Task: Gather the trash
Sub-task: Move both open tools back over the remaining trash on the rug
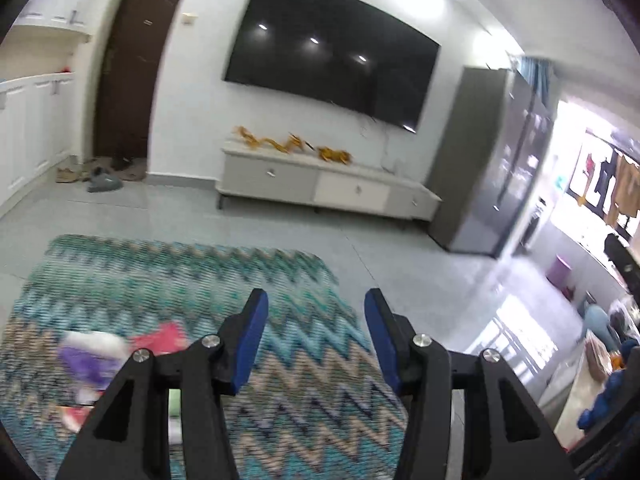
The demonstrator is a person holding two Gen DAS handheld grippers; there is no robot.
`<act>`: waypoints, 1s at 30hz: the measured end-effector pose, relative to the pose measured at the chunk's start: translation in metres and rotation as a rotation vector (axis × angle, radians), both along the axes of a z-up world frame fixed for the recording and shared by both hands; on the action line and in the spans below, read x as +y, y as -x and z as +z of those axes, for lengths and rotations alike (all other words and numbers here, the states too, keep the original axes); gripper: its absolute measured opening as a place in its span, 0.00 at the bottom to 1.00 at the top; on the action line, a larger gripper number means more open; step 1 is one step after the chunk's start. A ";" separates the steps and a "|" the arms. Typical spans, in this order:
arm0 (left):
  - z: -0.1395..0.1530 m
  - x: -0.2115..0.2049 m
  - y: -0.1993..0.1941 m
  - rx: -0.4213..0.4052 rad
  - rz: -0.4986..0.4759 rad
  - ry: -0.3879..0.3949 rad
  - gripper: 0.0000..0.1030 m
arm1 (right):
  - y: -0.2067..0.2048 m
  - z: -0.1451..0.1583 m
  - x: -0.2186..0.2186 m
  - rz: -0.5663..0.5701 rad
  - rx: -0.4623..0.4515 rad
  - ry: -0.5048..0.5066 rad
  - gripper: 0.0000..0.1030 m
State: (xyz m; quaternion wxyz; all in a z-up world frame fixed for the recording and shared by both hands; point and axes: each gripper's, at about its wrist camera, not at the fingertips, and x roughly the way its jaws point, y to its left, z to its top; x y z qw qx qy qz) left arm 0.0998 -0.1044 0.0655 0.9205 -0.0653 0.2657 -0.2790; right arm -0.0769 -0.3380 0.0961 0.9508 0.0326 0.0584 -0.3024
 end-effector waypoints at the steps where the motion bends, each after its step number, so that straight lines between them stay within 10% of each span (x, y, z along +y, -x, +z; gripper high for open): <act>1: 0.002 0.015 0.001 -0.006 0.023 0.007 0.47 | 0.000 0.004 0.008 0.025 -0.008 0.010 1.00; 11: 0.020 0.155 0.022 -0.088 0.246 0.026 0.47 | 0.001 0.040 0.088 0.182 -0.073 0.069 1.00; 16: 0.027 0.218 0.034 -0.132 0.374 0.059 0.66 | -0.010 0.040 0.105 0.223 -0.059 0.035 1.00; 30: 0.027 0.300 0.016 -0.139 0.421 0.094 0.67 | -0.036 0.035 0.169 0.319 0.023 0.101 1.00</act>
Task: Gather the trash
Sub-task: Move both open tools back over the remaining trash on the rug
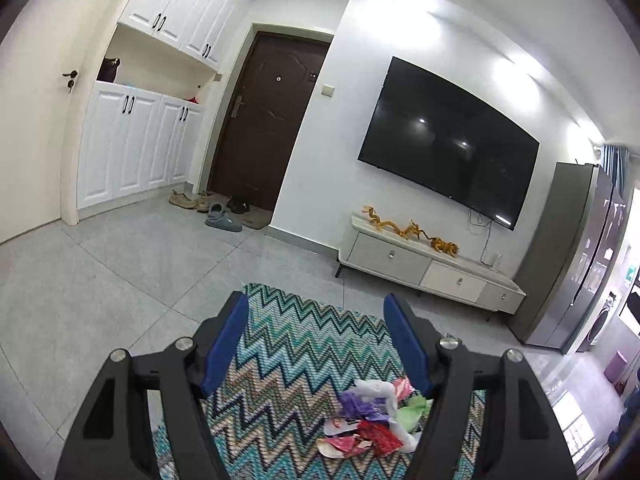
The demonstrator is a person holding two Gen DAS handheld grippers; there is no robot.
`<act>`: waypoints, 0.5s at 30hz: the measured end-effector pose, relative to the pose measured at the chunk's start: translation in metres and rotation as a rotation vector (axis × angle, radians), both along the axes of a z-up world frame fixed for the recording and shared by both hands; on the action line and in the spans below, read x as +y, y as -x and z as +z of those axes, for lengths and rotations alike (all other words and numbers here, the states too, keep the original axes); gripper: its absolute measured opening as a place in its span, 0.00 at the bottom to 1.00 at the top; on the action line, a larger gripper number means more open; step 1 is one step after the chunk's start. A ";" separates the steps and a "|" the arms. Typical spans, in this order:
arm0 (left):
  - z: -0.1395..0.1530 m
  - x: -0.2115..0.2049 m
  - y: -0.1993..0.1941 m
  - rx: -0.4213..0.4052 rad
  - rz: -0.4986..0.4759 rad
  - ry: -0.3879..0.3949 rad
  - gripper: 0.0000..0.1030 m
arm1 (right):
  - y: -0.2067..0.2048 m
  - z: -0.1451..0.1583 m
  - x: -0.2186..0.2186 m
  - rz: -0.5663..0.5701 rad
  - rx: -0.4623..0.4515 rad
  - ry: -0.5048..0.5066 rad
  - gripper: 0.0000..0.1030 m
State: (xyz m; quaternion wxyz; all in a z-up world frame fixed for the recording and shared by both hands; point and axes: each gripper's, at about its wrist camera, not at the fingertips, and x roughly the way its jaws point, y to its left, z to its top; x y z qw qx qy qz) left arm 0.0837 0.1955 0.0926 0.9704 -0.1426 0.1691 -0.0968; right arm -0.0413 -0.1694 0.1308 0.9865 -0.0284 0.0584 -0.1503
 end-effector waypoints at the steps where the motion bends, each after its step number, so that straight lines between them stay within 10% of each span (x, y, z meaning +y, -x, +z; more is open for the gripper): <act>1: 0.000 0.003 -0.001 -0.007 0.001 -0.011 0.67 | -0.002 -0.001 0.002 -0.021 -0.012 0.000 1.00; 15: -0.022 0.018 -0.025 0.026 -0.025 -0.007 0.67 | -0.048 -0.020 0.001 -0.006 0.057 -0.120 1.00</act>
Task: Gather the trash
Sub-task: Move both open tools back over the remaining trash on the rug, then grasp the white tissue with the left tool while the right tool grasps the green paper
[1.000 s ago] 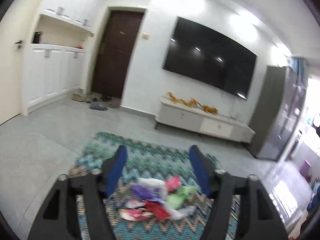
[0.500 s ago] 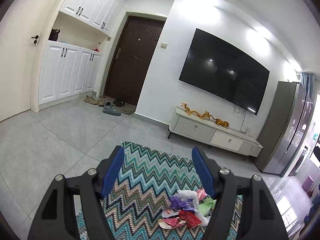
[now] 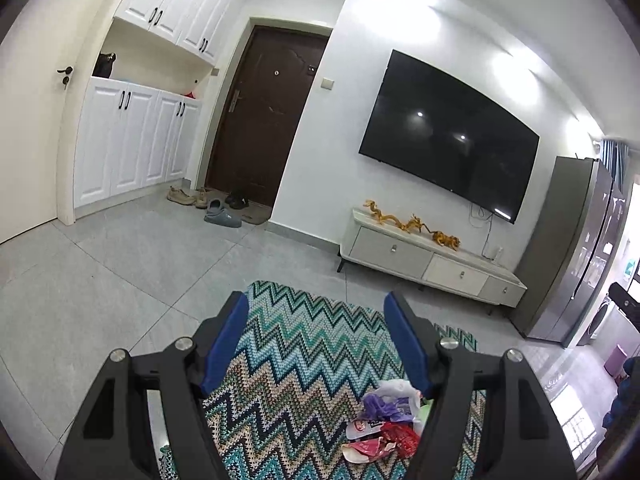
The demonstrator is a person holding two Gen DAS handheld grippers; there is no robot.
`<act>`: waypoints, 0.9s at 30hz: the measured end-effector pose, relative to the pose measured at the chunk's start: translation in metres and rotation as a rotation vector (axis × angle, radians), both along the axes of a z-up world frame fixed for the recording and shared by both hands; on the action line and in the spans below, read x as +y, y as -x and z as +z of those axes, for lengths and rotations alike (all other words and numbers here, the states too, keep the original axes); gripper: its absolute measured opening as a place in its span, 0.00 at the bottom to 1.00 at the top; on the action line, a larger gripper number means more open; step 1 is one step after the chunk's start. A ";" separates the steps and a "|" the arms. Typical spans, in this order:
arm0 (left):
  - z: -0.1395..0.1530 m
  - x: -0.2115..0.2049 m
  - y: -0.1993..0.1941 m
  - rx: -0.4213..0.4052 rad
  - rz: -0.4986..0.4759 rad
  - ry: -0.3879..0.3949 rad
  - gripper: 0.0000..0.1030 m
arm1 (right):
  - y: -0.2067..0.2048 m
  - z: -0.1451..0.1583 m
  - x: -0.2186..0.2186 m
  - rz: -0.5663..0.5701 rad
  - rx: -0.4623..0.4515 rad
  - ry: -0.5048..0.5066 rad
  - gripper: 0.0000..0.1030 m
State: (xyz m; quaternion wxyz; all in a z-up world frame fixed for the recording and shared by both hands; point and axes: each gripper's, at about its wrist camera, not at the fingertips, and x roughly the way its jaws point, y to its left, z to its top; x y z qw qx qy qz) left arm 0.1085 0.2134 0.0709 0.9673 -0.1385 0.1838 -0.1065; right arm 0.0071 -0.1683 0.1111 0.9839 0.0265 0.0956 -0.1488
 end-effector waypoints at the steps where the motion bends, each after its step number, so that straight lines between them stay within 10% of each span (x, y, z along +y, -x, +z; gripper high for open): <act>1: -0.003 -0.001 -0.002 0.005 -0.004 -0.004 0.67 | -0.004 -0.002 0.000 0.009 0.011 -0.004 1.00; 17: -0.071 -0.059 -0.064 0.194 -0.203 -0.093 0.67 | -0.089 -0.092 0.004 0.133 0.327 -0.093 0.94; 27: -0.102 -0.130 -0.102 0.284 -0.518 -0.186 0.67 | -0.124 -0.154 0.008 0.227 0.515 -0.214 0.89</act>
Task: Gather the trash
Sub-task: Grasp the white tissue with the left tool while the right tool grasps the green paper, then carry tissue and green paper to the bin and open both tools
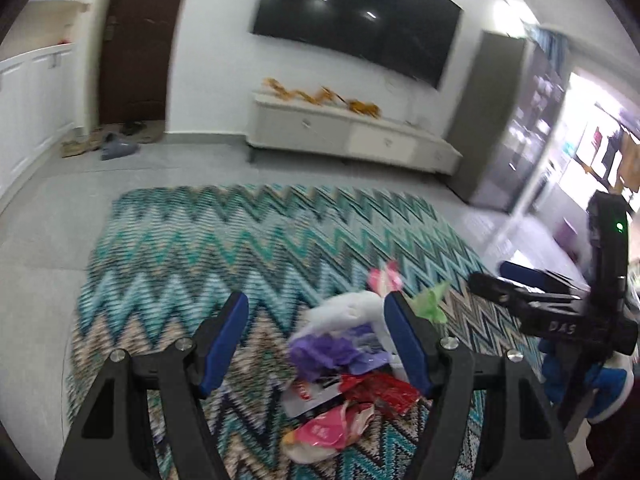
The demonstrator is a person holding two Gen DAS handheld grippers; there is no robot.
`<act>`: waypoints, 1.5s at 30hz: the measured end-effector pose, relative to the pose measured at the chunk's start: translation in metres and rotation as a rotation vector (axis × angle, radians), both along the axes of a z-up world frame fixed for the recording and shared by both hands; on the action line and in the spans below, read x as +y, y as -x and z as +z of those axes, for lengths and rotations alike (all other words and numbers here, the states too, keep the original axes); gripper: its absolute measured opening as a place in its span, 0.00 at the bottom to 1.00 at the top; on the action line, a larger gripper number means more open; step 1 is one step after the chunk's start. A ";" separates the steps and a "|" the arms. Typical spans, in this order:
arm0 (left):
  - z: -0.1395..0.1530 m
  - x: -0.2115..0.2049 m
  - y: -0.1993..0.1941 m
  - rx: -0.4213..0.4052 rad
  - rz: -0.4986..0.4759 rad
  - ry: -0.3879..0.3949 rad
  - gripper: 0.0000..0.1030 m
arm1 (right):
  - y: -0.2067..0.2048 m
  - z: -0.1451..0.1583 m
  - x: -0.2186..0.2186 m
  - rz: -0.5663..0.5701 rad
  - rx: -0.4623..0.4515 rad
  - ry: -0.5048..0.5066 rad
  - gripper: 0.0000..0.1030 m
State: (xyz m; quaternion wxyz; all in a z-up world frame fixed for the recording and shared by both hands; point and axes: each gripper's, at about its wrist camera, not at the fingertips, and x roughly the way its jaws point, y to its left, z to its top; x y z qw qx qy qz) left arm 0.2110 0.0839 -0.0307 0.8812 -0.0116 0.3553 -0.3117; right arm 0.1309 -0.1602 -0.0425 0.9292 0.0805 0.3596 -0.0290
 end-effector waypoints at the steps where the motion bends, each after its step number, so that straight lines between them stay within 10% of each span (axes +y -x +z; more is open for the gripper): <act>1: -0.004 -0.006 -0.004 0.015 -0.026 -0.007 0.67 | -0.004 -0.005 0.002 0.010 0.017 -0.012 0.88; 19: -0.042 -0.051 -0.038 0.094 -0.128 -0.044 0.65 | -0.032 -0.047 0.007 0.105 0.134 -0.153 0.71; 26: -0.047 -0.060 -0.040 0.128 -0.162 -0.011 0.28 | -0.039 -0.056 0.001 0.141 0.155 -0.222 0.38; 45: 0.029 -0.065 0.021 -0.029 -0.051 0.026 0.21 | 0.009 0.001 -0.054 0.100 -0.020 -0.252 0.29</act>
